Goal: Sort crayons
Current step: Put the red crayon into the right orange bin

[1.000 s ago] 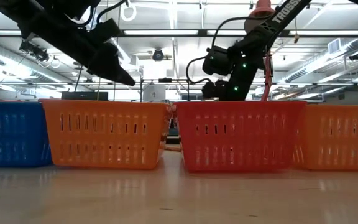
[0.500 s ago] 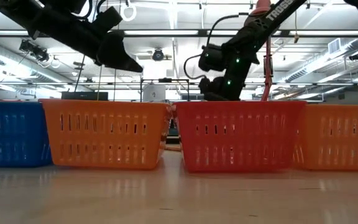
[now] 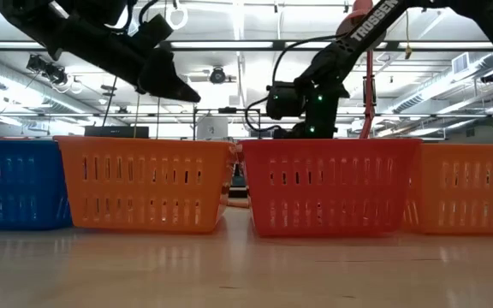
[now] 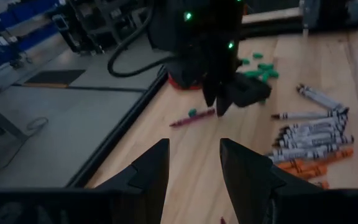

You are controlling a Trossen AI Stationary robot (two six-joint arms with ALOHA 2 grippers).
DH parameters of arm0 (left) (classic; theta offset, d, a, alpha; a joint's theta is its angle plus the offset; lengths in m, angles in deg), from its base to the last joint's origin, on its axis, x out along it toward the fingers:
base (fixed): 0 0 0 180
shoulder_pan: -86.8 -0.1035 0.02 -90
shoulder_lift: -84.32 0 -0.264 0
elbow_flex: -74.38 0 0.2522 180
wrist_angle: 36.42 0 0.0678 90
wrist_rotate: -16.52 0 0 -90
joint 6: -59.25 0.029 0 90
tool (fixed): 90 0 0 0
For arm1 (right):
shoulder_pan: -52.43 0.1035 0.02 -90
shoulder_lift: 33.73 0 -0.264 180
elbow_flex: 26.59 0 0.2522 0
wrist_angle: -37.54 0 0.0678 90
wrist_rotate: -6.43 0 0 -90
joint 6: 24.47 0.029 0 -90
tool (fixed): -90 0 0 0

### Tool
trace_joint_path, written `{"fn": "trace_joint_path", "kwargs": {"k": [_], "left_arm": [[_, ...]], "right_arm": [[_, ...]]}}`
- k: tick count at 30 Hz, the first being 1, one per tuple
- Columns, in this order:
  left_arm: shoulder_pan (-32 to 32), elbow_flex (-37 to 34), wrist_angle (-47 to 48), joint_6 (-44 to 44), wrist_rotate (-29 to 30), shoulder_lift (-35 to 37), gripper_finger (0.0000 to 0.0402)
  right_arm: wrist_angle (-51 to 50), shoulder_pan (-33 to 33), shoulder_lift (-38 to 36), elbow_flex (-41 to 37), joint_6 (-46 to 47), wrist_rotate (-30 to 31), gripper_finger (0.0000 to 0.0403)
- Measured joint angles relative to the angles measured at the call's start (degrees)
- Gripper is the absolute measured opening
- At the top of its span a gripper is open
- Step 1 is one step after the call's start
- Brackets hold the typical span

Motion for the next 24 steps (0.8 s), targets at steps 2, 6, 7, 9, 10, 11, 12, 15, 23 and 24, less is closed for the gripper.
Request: {"fn": "trace_joint_path", "kwargs": {"k": [2,6,7,9,10,11,12,15,23,24], "left_arm": [[0.0,0.1,-0.4,0.0,-0.1,-0.7,0.0155],[0.0,0.1,-0.8,-0.1,-0.1,-1.3,0.0155],[0.0,0.1,-0.4,-0.1,-0.2,-1.5,0.0155],[0.0,0.0,-0.3,-0.1,-0.1,-1.5,0.0155],[0.0,0.0,-0.7,-0.1,-0.1,-1.5,0.0155],[0.0,0.0,-0.6,-0.1,-0.1,-1.5,0.0155],[0.0,0.0,-0.4,-0.1,-0.1,-1.5,0.0155],[0.0,0.0,-0.5,-0.1,-0.1,-1.5,0.0155],[0.1,0.0,-0.5,0.1,0.0,-1.5,0.0155],[0.0,0.0,-0.5,0.1,0.0,-1.5,0.0155]], "right_arm": [[0.6,-0.4,-0.1,0.0,0.0,0.0,0.0164],[0.4,-1.8,-0.2,0.0,-0.4,-1.7,0.0163],[0.3,-2.2,-0.1,0.0,-0.3,-2.5,0.0163],[1.0,-2.8,0.1,0.0,0.1,-2.6,0.0162],[1.2,-3.0,0.3,0.0,0.2,-2.7,0.0160],[1.1,-3.2,0.4,0.0,0.2,-2.7,0.0158],[1.2,-3.2,0.8,0.0,0.2,-2.8,0.0155],[1.4,-2.7,2.2,0.3,0.2,-2.7,0.0143],[1.2,-0.9,3.5,0.5,-2.0,-0.1,0.0076],[1.0,-0.7,3.6,0.8,-2.4,-0.2,0.0064]]}}
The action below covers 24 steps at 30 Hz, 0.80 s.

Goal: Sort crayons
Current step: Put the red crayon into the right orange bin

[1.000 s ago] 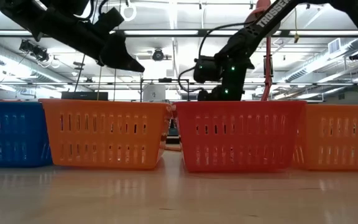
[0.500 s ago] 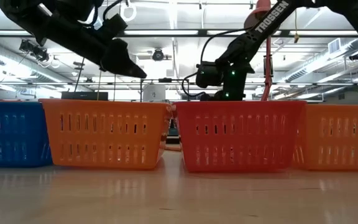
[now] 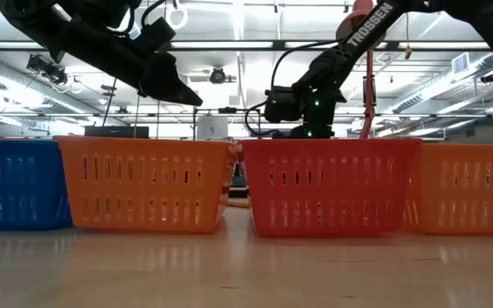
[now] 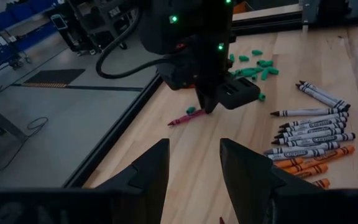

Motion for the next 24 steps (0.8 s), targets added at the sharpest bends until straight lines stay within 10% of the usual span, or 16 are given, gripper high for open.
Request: {"fn": "trace_joint_path", "kwargs": {"k": [6,24], "left_arm": [[0.0,0.0,0.0,0.1,0.0,0.0,0.0155],[0.0,0.0,0.5,0.1,0.0,0.0,0.0155]], "right_arm": [[-4.2,0.2,0.1,3.5,-1.0,-1.3,0.0012],[-9.7,0.7,0.2,9.8,-1.2,-3.7,0.0023]]}}
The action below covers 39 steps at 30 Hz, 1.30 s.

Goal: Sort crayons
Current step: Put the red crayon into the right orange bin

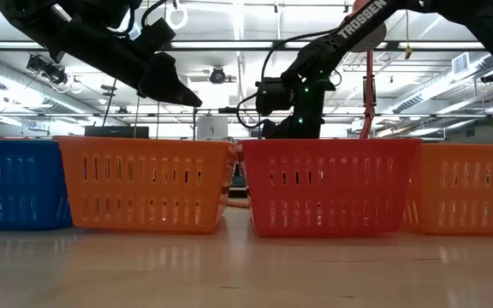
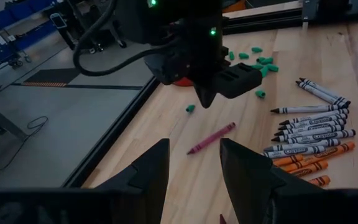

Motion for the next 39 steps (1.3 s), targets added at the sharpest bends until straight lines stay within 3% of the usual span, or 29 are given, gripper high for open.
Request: {"fn": "trace_joint_path", "kwargs": {"k": [5,10,16,39], "left_arm": [[0.0,0.0,0.0,0.0,0.0,0.0,0.0155],[0.0,0.0,0.0,0.0,0.0,0.0,0.0155],[0.3,0.0,-0.1,-0.3,0.0,0.0,0.0155],[0.5,0.0,-0.2,0.1,0.0,0.0,0.0155]], "right_arm": [[5.5,4.5,0.0,0.0,1.2,-1.1,0.0073],[12.8,10.0,0.6,-0.5,0.5,2.3,0.0124],[13.5,10.8,3.8,-0.6,2.9,3.4,0.0163],[13.2,11.8,3.6,1.7,1.2,1.9,0.0169]]}}
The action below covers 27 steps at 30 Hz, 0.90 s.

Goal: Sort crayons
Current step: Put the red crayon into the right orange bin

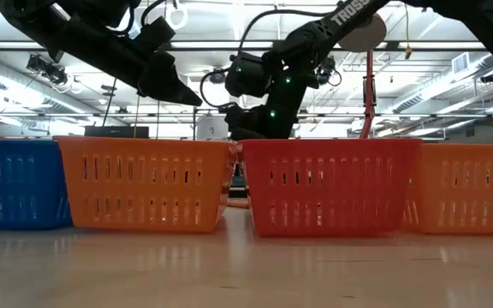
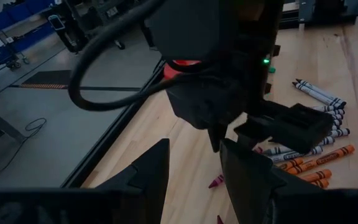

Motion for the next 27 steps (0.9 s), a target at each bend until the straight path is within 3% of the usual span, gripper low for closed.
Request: {"fn": "trace_joint_path", "kwargs": {"k": [19,27], "left_arm": [[0.0,0.0,0.0,0.0,0.0,0.0,0.0155],[0.0,0.0,0.0,-0.4,0.0,0.0,0.0155]], "right_arm": [[4.9,0.8,3.3,-2.3,-0.9,0.2,0.0164],[3.6,0.6,3.0,-2.3,-4.0,-1.6,0.0101]]}}
